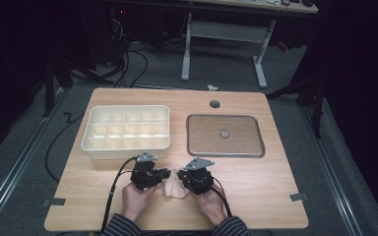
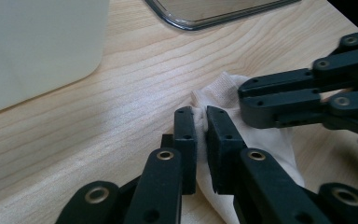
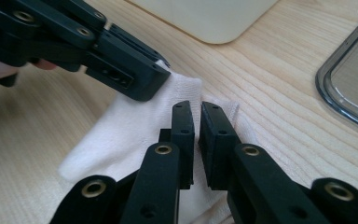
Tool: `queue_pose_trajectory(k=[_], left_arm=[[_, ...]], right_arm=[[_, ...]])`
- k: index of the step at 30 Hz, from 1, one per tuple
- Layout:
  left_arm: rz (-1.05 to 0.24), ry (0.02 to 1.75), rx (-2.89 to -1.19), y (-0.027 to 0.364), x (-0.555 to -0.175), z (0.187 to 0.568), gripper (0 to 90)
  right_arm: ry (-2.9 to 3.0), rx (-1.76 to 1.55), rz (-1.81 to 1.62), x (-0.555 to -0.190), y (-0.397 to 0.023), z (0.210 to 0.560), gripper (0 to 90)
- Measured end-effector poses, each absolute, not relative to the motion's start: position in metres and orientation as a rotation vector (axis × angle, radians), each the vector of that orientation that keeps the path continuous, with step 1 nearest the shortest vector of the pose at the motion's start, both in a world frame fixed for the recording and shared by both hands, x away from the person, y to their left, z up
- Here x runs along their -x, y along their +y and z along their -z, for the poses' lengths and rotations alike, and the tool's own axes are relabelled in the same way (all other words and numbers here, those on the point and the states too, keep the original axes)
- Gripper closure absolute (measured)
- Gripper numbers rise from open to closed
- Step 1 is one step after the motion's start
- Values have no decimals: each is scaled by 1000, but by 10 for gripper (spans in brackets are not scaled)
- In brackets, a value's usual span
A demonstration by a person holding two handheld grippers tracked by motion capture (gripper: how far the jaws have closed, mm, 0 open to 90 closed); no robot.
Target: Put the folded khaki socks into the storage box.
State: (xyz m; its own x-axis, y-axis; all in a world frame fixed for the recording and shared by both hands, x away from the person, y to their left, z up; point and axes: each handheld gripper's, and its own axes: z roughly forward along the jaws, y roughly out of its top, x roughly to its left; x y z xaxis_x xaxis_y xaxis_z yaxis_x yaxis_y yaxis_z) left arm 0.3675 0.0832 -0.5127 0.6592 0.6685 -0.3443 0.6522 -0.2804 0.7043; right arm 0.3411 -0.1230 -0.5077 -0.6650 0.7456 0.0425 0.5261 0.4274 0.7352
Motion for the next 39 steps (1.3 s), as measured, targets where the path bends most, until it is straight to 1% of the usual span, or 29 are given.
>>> queue_pose_trajectory(k=[21,39], left_arm=[[-11,992,-1937,87,-361,506,834],[-10,972,-1907,100,-358,503,836]], right_arm=[[2424,-1120,-1027,-346,-119,518,837],[2473,-1067,-1048,-347,-99,518,837]])
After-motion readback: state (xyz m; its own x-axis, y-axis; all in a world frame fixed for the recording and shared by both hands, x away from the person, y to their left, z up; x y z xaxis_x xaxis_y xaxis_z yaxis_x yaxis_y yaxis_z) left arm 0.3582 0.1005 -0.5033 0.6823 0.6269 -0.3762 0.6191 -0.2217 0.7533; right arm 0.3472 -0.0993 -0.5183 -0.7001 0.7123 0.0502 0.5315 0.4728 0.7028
